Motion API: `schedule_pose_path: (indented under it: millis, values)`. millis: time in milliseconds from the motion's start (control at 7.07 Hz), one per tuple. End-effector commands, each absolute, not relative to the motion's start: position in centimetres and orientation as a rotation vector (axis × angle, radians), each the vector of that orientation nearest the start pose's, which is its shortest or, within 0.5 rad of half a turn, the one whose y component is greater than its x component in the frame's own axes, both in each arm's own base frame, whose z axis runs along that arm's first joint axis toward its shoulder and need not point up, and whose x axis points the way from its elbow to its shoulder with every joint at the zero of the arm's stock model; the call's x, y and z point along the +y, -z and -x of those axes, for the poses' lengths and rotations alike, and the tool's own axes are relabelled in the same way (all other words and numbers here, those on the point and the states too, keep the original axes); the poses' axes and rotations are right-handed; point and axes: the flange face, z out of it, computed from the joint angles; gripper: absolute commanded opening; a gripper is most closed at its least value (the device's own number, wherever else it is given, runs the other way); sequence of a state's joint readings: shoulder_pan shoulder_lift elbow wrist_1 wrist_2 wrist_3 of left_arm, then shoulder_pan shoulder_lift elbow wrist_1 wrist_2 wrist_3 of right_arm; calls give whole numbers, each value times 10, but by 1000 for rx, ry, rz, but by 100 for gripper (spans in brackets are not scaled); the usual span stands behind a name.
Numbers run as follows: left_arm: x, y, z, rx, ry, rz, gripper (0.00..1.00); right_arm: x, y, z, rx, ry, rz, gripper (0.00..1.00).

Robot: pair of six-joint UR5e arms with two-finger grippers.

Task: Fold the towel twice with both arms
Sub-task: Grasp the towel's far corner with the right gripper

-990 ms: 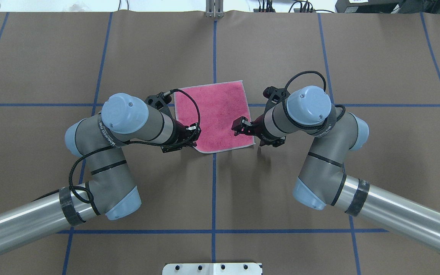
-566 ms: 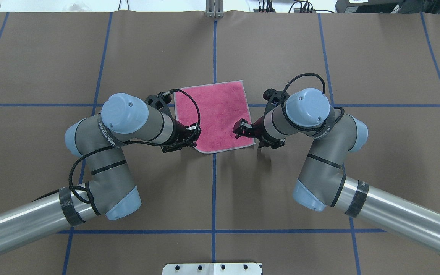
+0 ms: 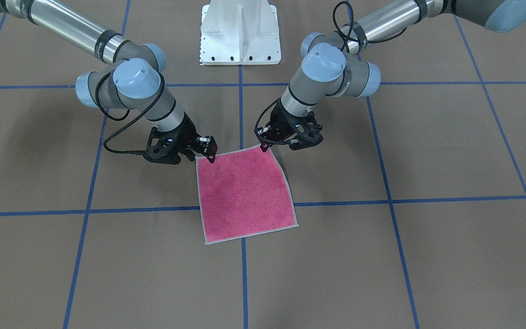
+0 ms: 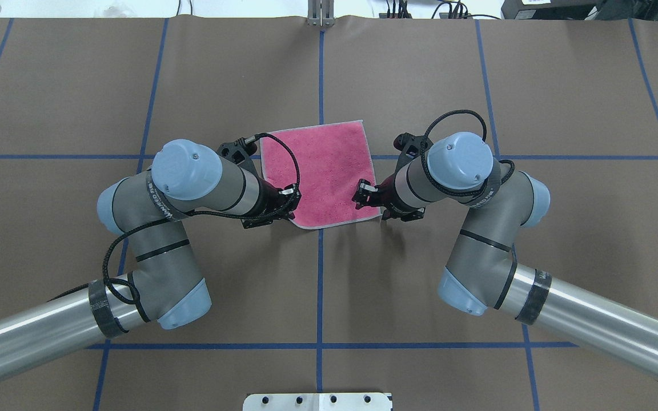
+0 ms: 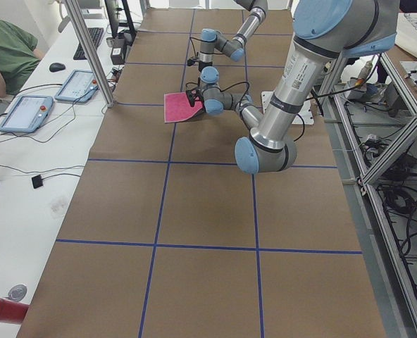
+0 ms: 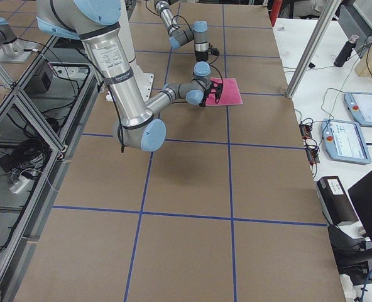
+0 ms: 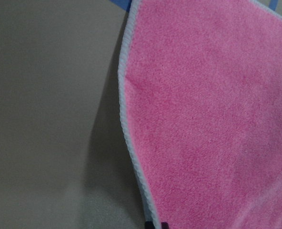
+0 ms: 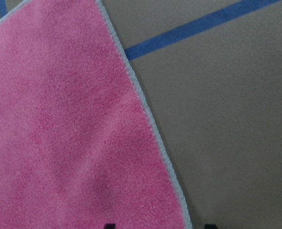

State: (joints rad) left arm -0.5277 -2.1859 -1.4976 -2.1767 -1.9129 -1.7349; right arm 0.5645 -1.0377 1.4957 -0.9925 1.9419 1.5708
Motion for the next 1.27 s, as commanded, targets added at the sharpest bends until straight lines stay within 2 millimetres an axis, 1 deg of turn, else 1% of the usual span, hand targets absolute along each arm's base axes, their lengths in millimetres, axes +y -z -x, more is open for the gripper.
schedule_pose_path:
  millis: [0,141,283,566,707,849,990,1132]
  values:
    - [-443,-254,-561,1181,414,93,0,-456,-316,538,-1081,-316,39,29]
    - [-442,-252,-560,1185,413,93,0,-456,-316,538,-1083,-315,37,4]
    - [-442,-251,-559,1187,414,92,0,-455,-316,538,-1084,-313,36,0]
    - [-443,-251,-558,1187,415,92,0,-455,-316,537,-1084,-309,36,0]
    - [-443,-249,-556,1193,414,90,0,-455,-312,535,-1093,-310,37,0]
    - [-441,-244,-552,1203,410,89,0,-452,-304,533,-1110,-309,41,0]
    - [-433,-233,-545,1222,381,119,0,-448,-292,523,-1137,-311,37,0]
    - [-432,-226,-537,1237,362,141,0,-440,-278,515,-1168,-344,61,0]
